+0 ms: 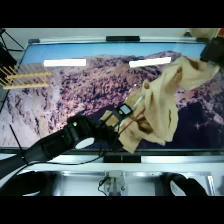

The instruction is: Fold the shirts.

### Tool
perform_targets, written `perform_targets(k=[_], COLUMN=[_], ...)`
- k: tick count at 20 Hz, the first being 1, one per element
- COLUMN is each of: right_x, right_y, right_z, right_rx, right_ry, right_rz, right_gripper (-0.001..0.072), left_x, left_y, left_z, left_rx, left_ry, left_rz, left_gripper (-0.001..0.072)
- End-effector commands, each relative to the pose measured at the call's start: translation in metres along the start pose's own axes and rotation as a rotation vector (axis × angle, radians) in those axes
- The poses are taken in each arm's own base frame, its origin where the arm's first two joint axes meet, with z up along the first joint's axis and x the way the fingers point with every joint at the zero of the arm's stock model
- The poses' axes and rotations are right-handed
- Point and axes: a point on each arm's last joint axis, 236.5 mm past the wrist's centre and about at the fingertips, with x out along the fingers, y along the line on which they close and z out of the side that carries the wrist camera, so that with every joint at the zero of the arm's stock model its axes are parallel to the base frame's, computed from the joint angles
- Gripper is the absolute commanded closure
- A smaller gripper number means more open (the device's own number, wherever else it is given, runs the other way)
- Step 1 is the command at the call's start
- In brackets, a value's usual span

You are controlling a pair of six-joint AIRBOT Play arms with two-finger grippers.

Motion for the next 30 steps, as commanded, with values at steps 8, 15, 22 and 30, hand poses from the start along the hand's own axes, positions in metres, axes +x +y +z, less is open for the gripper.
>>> perform_targets(k=[8, 15, 22, 30], right_x=[-0.093, -0.145, -0.107, -0.188], right_y=[0.034, 0.146, 0.146, 0.128], right_z=[-0.04, -0.182, -0.191, -0.178], right_rx=[-0.148, -0.397, -0.526, -0.383], right_ry=[0.244, 0.483, 0.451, 0.469], right_rz=[0.237, 0.66, 0.553, 0.687], right_gripper=[0.004, 0.0038, 0.0635, 0.0653], left_x=[0.0, -0.002, -0.003, -0.004], left_y=[-0.008, -0.024, -0.039, 0.002], left_z=[0.008, 0.006, 0.004, 0.014], left_rx=[-0.04, -0.105, -0.079, -0.165], left_ry=[-0.029, -0.017, -0.012, -0.04], left_rz=[-0.046, -0.129, -0.161, -0.117], left_gripper=[0.0662, 0.0661, 0.0661, 0.0661])
